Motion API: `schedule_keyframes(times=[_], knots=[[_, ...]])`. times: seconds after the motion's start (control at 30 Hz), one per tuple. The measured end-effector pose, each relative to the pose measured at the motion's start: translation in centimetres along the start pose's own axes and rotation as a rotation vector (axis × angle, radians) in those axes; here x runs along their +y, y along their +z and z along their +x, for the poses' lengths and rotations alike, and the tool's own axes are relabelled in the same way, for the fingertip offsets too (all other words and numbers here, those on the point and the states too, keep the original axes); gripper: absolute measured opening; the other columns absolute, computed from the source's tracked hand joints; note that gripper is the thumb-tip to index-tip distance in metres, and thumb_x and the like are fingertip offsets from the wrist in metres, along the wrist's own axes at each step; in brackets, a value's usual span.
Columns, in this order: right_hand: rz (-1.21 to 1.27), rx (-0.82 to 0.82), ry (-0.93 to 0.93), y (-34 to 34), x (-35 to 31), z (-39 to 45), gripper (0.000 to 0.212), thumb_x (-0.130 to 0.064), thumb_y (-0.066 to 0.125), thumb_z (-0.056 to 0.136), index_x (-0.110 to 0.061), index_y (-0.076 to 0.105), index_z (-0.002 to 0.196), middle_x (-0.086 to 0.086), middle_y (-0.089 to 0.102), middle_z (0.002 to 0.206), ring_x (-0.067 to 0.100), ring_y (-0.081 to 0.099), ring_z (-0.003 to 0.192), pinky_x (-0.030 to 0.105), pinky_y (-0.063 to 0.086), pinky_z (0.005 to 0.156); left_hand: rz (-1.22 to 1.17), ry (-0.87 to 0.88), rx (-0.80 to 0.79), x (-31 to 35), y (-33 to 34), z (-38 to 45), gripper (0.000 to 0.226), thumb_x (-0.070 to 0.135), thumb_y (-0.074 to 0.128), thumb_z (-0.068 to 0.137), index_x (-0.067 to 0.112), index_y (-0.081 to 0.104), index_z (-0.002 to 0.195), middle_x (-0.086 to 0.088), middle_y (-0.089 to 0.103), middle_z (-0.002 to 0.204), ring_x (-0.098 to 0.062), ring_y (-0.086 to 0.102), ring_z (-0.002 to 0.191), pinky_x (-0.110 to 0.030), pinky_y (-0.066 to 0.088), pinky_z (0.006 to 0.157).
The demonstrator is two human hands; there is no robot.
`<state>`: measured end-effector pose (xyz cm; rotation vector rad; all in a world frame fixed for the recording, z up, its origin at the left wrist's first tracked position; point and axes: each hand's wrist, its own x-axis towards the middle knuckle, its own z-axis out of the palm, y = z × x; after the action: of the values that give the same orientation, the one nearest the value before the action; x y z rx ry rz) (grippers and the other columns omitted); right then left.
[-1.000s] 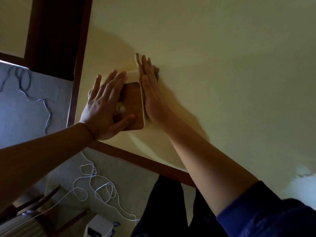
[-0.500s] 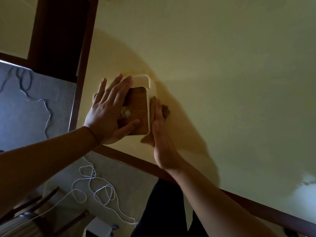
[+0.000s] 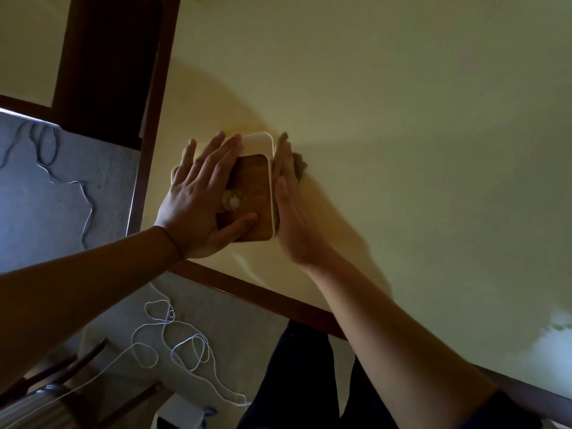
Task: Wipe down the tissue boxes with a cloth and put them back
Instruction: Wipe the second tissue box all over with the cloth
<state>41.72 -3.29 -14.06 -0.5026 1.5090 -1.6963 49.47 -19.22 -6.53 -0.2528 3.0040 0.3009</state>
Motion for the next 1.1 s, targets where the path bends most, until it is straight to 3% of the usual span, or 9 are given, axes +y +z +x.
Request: schedule_keyframes(times=[0.23, 0.33, 0.43, 0.5, 0.6, 0.7, 0.8, 0.97, 1.1], knots=[[0.100, -0.065, 0.098, 1.6, 0.3, -7.6, 0.074, -0.059, 0.043, 0.104, -0.063, -0.008, 0.157, -0.017, 0.000, 0.175, 0.022, 0.009, 0.163, 0.072, 0.021, 0.123, -0.001, 0.001, -0.010, 0.0, 0.0, 0.0, 0.104, 0.072, 0.047, 0.090, 0.004, 0.019, 0.163, -0.011, 0.025, 0.170, -0.026, 0.009, 0.160, -0.061, 0.005, 0.127], [-0.008, -0.027, 0.149, 1.7, -0.4, -8.3, 0.070, -0.051, 0.035, 0.108, -0.052, -0.008, 0.163, 0.010, 0.033, 0.155, 0.029, 0.025, 0.149, 0.049, 0.015, 0.130, 0.008, -0.001, -0.017, -0.1, -0.1, -0.2, 0.104, 0.074, 0.045, 0.091, 0.005, 0.017, 0.164, -0.011, 0.023, 0.170, -0.026, 0.008, 0.161, -0.060, 0.004, 0.128], [-0.241, 0.051, 0.085, 0.9, -1.2, -8.4, 0.061, -0.033, 0.029, 0.112, -0.035, 0.004, 0.168, 0.007, 0.017, 0.172, 0.032, 0.016, 0.159, 0.045, 0.023, 0.131, 0.005, 0.002, -0.023, -0.1, 0.1, -0.2, 0.104, 0.076, 0.041, 0.092, 0.007, 0.016, 0.164, -0.011, 0.024, 0.170, -0.026, 0.008, 0.161, -0.058, 0.004, 0.128], [-0.295, 0.117, 0.093, 0.3, -2.8, -8.0, 0.053, -0.037, 0.030, 0.112, -0.040, 0.027, 0.165, 0.001, 0.044, 0.145, 0.027, 0.043, 0.132, 0.040, 0.048, 0.109, 0.008, 0.007, -0.025, -0.1, -0.1, -0.3, 0.103, 0.077, 0.039, 0.092, 0.007, 0.016, 0.164, -0.011, 0.024, 0.170, -0.027, 0.009, 0.160, -0.058, 0.004, 0.128], [-0.496, 0.059, 0.149, -1.5, -4.9, -7.0, 0.036, -0.030, 0.039, 0.112, -0.031, 0.063, 0.138, -0.008, 0.056, 0.095, 0.015, 0.054, 0.096, 0.026, 0.042, 0.081, 0.006, 0.022, -0.019, 0.2, -0.4, -0.4, 0.104, 0.078, 0.041, 0.091, 0.006, 0.019, 0.163, -0.010, 0.025, 0.170, -0.028, 0.011, 0.160, -0.058, 0.002, 0.128], [-0.637, 0.086, 0.079, -3.4, -7.1, -6.4, 0.016, -0.023, 0.060, 0.101, -0.021, 0.075, 0.107, -0.014, 0.059, 0.078, 0.016, 0.061, 0.075, 0.034, 0.046, 0.068, -0.009, 0.026, -0.043, 0.4, -1.1, -0.6, 0.118, 0.088, 0.044, 0.084, 0.004, 0.018, 0.163, -0.010, 0.023, 0.170, -0.027, 0.008, 0.160, -0.060, 0.002, 0.127], [-0.835, 0.181, 0.009, -4.8, -9.3, -6.3, 0.026, -0.016, 0.068, 0.095, -0.022, 0.080, 0.116, -0.002, 0.072, 0.073, 0.017, 0.061, 0.061, 0.030, 0.044, 0.059, -0.011, 0.050, -0.078, 0.3, -1.6, -0.7, 0.135, 0.097, 0.048, 0.073, 0.003, 0.015, 0.163, -0.010, 0.019, 0.171, -0.026, 0.005, 0.161, -0.061, 0.003, 0.127], [-1.173, 0.382, -0.179, -6.1, -12.0, -8.0, 0.035, -0.009, 0.074, 0.092, -0.022, 0.077, 0.124, -0.001, 0.075, 0.084, 0.024, 0.061, 0.076, 0.036, 0.047, 0.069, -0.039, 0.073, -0.135, -0.1, -1.8, -0.7, 0.145, 0.103, 0.047, 0.064, 0.005, 0.011, 0.164, -0.007, 0.015, 0.173, -0.023, 0.001, 0.161, -0.057, 0.000, 0.128], [-1.311, 0.372, 0.012, -5.9, -9.0, -10.9, 0.034, -0.012, 0.074, 0.092, -0.031, 0.078, 0.120, -0.009, 0.078, 0.111, 0.024, 0.064, 0.102, 0.039, 0.050, 0.080, -0.037, 0.154, -0.143, -0.4, -1.9, -0.9, 0.144, 0.103, 0.049, 0.062, 0.006, 0.017, 0.163, -0.008, 0.019, 0.171, -0.024, 0.005, 0.161, -0.056, 0.001, 0.129]])
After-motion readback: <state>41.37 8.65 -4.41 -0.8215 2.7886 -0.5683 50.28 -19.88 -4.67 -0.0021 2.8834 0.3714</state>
